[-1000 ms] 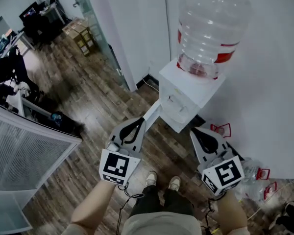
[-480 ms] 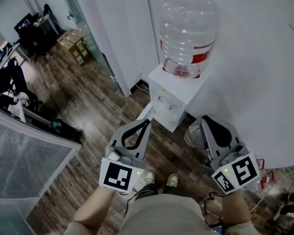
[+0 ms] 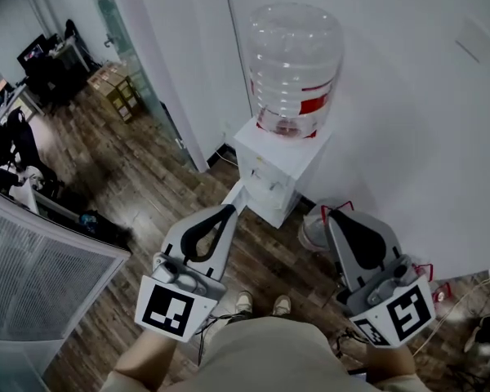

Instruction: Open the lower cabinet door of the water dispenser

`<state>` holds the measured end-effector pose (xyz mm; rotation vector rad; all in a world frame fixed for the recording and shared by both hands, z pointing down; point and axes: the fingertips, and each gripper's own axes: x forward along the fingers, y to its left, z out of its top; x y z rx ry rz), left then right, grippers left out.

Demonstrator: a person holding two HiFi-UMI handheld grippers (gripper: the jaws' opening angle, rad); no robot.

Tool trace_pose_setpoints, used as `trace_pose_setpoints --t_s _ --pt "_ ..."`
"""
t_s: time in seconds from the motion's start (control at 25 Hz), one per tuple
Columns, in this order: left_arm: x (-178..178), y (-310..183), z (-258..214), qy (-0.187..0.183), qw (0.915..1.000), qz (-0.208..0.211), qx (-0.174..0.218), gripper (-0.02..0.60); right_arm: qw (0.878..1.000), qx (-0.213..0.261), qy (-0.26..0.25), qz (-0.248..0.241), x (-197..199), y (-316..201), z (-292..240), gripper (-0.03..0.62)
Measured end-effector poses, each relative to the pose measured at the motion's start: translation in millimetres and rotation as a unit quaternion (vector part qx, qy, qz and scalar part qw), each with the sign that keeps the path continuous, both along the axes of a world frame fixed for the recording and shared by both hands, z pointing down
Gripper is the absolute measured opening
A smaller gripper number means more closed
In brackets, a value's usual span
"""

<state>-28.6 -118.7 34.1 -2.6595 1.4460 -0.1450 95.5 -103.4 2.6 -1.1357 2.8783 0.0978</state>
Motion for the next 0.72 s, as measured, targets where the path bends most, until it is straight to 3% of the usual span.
trace_pose_setpoints --t_s 0.72 --pt "-1.2 -8.8 0.6 0.008 1.0 -0.002 -0.006 0.006 0.999 0.025 0.022 -0.008 -6.0 -10.3 5.4 0.006"
